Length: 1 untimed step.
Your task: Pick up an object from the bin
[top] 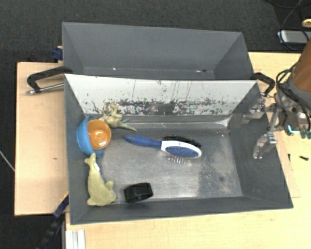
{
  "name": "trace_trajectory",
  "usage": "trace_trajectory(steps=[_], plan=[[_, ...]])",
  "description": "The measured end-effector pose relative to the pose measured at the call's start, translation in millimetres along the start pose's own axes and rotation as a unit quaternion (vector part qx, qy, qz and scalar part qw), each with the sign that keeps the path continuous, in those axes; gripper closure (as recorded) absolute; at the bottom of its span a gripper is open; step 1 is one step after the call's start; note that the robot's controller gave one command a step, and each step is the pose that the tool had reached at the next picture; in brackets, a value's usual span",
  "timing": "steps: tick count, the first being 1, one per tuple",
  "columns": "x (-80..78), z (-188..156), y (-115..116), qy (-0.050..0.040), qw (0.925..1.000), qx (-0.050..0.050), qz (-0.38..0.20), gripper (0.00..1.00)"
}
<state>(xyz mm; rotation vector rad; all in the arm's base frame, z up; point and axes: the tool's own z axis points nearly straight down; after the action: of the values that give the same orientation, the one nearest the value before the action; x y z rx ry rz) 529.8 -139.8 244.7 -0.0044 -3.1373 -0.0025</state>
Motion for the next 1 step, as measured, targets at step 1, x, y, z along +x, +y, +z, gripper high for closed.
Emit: trace_trajectory(steps=[1], plan=[[-42.4, 113.3, 62.0, 0.0005, 0.9995, -0.001, -0.032, 0.00]])
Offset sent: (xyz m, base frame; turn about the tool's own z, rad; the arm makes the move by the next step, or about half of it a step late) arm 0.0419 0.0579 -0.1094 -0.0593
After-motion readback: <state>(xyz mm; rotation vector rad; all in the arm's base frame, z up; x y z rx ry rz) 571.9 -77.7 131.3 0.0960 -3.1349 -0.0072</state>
